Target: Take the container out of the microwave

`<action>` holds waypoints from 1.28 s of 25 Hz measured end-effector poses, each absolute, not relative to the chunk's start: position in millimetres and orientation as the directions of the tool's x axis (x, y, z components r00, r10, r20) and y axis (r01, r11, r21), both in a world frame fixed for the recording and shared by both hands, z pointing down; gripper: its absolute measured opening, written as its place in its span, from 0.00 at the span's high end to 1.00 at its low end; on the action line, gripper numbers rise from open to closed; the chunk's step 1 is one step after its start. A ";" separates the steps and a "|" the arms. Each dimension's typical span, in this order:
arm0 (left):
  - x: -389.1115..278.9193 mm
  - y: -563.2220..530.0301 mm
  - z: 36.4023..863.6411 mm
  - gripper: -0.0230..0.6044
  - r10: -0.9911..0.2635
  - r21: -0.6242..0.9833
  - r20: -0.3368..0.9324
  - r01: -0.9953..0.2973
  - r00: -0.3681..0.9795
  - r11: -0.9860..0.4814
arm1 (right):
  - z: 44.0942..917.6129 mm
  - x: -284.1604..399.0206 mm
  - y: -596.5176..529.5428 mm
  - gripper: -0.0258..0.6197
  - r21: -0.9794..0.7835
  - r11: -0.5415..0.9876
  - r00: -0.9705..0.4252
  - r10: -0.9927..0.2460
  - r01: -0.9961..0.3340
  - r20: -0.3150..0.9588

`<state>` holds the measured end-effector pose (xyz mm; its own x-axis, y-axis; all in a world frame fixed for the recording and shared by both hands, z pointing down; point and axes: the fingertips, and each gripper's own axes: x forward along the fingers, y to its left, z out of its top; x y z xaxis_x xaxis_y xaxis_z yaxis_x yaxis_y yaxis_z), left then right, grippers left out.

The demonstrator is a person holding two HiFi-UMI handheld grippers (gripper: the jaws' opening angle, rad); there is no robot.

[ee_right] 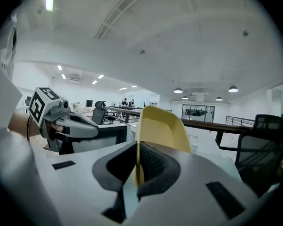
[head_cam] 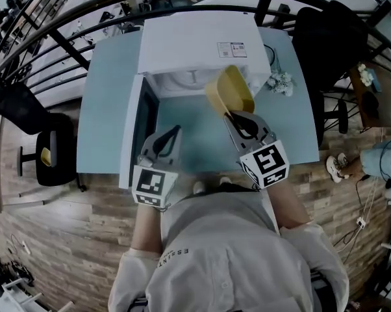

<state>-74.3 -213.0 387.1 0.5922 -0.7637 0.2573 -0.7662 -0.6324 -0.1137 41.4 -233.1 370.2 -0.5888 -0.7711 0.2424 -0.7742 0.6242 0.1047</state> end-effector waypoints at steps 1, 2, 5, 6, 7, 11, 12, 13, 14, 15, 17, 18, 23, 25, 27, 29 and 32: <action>-73.6 -214.0 384.5 0.97 -0.765 -0.120 0.252 -0.765 0.593 -0.632 | 363.5 44.8 -232.4 0.91 0.107 0.612 -0.582 -0.784 -0.784 0.217; -72.7 -215.3 381.2 0.97 -0.767 -0.128 0.244 -0.764 0.594 -0.632 | 357.4 48.0 -231.9 0.91 0.108 0.601 -0.577 -0.794 -0.792 0.192; -68.9 -219.1 367.1 0.97 -0.774 -0.155 0.217 -0.762 0.595 -0.629 | 342.1 56.6 -230.6 0.92 0.124 0.571 -0.557 -0.820 -0.811 0.131; -68.0 -220.2 362.9 0.97 -0.777 -0.161 0.209 -0.762 0.594 -0.627 | 337.5 59.1 -230.2 0.92 0.134 0.562 -0.552 -0.827 -0.816 0.110; -67.4 -221.5 359.1 0.97 -0.780 -0.166 0.201 -0.764 0.593 -0.623 | 333.1 61.3 -229.7 0.92 0.148 0.554 -0.547 -0.833 -0.819 0.089; -66.9 -227.2 348.1 0.97 -0.797 -0.184 0.179 -0.776 0.577 -0.604 | 321.8 70.6 -230.3 0.92 0.168 0.527 -0.530 -0.847 -0.833 0.027; -66.5 -228.3 345.8 0.97 -0.799 -0.185 0.174 -0.778 0.575 -0.600 | 320.2 72.6 -231.1 0.92 0.165 0.525 -0.529 -0.849 -0.835 0.021; -66.2 -229.5 343.8 0.97 -0.801 -0.187 0.170 -0.780 0.574 -0.598 | 318.6 73.8 -232.2 0.92 0.165 0.525 -0.529 -0.848 -0.835 0.016; -65.9 -230.6 342.0 0.97 -0.804 -0.188 0.166 -0.782 0.572 -0.595 | 317.4 74.6 -233.3 0.92 0.166 0.526 -0.531 -0.847 -0.834 0.014; -65.7 -231.7 340.9 0.97 -0.806 -0.190 0.163 -0.783 0.570 -0.592 | 317.0 75.3 -234.6 0.92 0.166 0.527 -0.533 -0.846 -0.833 0.013; -64.7 -233.5 340.2 0.97 -0.808 -0.190 0.163 -0.785 0.567 -0.589 | 317.5 75.7 -236.6 0.92 0.165 0.535 -0.540 -0.842 -0.829 0.014; -63.8 -234.1 340.3 0.97 -0.808 -0.190 0.164 -0.786 0.566 -0.589 | 317.9 75.4 -237.2 0.92 0.167 0.541 -0.546 -0.837 -0.824 0.015; -57.7 -237.3 338.8 0.97 -0.807 -0.194 0.163 -0.784 0.567 -0.590 | 317.9 75.6 -241.1 0.92 0.176 0.556 -0.564 -0.826 -0.812 0.010; -56.5 -238.2 339.3 0.97 -0.807 -0.193 0.165 -0.784 0.567 -0.590 | 318.2 76.9 -242.2 0.92 0.176 0.551 -0.559 -0.829 -0.816 0.008; -55.6 -238.5 341.5 0.97 -0.805 -0.186 0.170 -0.783 0.569 -0.593 | 318.6 76.9 -242.4 0.92 0.184 0.548 -0.556 -0.831 -0.816 0.007; -55.0 -238.6 343.2 0.97 -0.802 -0.178 0.172 -0.783 0.572 -0.596 | 320.5 77.2 -243.1 0.92 0.180 0.544 -0.551 -0.834 -0.820 0.010; -53.5 -239.7 343.5 0.97 -0.802 -0.173 0.172 -0.784 0.572 -0.596 | 323.8 80.9 -245.6 0.92 0.172 0.526 -0.531 -0.847 -0.833 0.020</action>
